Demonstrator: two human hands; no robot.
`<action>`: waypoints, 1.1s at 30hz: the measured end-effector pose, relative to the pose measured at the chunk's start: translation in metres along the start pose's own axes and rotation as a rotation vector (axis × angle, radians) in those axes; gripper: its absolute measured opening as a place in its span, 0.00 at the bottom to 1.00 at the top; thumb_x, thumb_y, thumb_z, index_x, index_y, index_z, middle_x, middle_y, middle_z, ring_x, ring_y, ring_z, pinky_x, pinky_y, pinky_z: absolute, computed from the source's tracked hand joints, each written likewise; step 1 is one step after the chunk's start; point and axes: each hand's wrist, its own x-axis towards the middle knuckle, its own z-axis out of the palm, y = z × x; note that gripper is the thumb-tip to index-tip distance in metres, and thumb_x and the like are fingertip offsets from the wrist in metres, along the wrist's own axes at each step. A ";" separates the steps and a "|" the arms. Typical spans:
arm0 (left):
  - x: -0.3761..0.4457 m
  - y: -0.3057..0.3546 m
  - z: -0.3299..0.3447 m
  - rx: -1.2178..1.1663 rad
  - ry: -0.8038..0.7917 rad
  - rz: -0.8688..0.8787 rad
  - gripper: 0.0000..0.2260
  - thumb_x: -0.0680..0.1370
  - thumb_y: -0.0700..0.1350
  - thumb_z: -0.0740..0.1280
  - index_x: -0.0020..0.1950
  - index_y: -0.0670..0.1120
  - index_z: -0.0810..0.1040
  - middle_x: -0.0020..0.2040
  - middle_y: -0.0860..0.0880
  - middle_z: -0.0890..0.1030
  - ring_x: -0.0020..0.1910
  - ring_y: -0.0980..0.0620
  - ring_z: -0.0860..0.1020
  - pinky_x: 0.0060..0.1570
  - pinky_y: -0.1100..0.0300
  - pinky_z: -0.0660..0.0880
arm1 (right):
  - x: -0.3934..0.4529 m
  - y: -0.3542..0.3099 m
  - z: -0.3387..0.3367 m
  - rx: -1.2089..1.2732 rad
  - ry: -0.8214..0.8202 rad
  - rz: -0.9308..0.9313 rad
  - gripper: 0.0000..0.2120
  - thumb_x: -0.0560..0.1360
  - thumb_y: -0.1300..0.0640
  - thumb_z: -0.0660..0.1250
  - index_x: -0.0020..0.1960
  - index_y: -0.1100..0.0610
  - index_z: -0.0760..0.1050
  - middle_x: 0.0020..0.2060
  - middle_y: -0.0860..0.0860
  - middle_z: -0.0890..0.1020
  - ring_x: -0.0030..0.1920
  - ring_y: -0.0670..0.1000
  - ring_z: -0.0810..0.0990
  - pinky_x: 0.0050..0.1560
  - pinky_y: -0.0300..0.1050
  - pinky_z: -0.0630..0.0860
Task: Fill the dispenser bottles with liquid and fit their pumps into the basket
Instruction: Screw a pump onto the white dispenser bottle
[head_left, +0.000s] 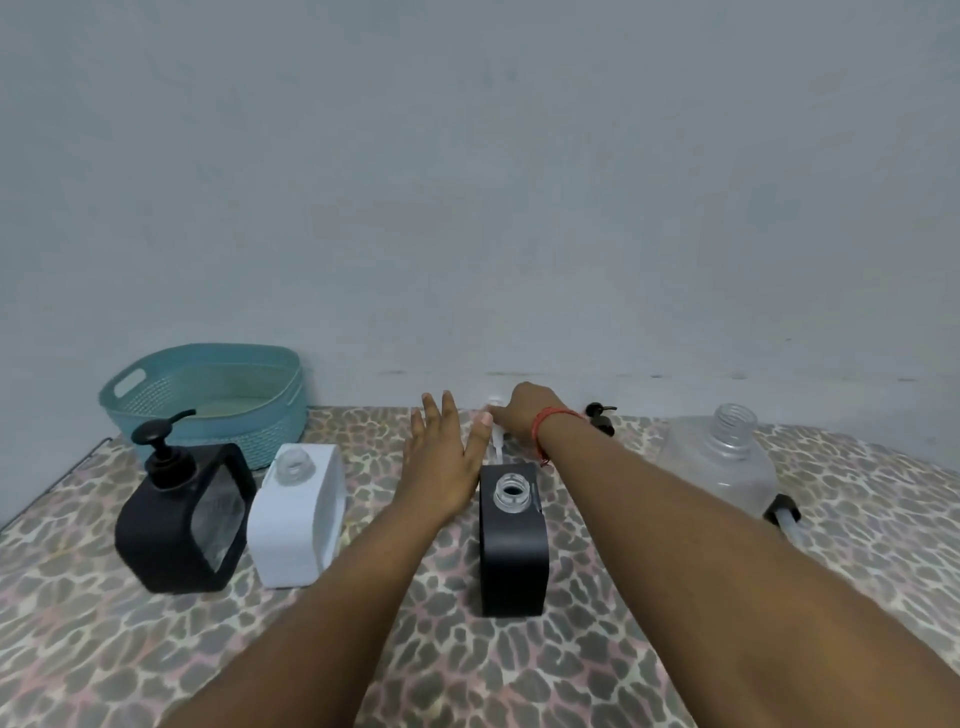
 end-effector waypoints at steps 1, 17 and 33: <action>0.002 -0.001 0.000 0.002 -0.003 0.001 0.36 0.81 0.67 0.46 0.82 0.49 0.41 0.82 0.46 0.38 0.81 0.43 0.39 0.78 0.42 0.43 | 0.004 -0.001 0.003 0.008 -0.005 0.014 0.17 0.79 0.45 0.64 0.40 0.58 0.71 0.37 0.53 0.76 0.38 0.52 0.75 0.39 0.45 0.70; -0.048 0.042 -0.079 -0.076 0.109 0.078 0.44 0.74 0.72 0.42 0.82 0.48 0.41 0.82 0.46 0.39 0.81 0.45 0.38 0.78 0.46 0.43 | -0.069 -0.064 -0.056 0.239 0.328 -0.213 0.10 0.74 0.51 0.69 0.39 0.55 0.76 0.44 0.49 0.83 0.44 0.52 0.82 0.45 0.48 0.78; -0.156 -0.006 -0.155 0.086 0.305 -0.021 0.41 0.79 0.70 0.45 0.82 0.44 0.44 0.82 0.41 0.43 0.81 0.39 0.41 0.78 0.42 0.46 | -0.198 -0.157 -0.045 0.449 0.494 -0.477 0.05 0.77 0.49 0.67 0.49 0.50 0.76 0.61 0.43 0.81 0.39 0.34 0.75 0.41 0.35 0.70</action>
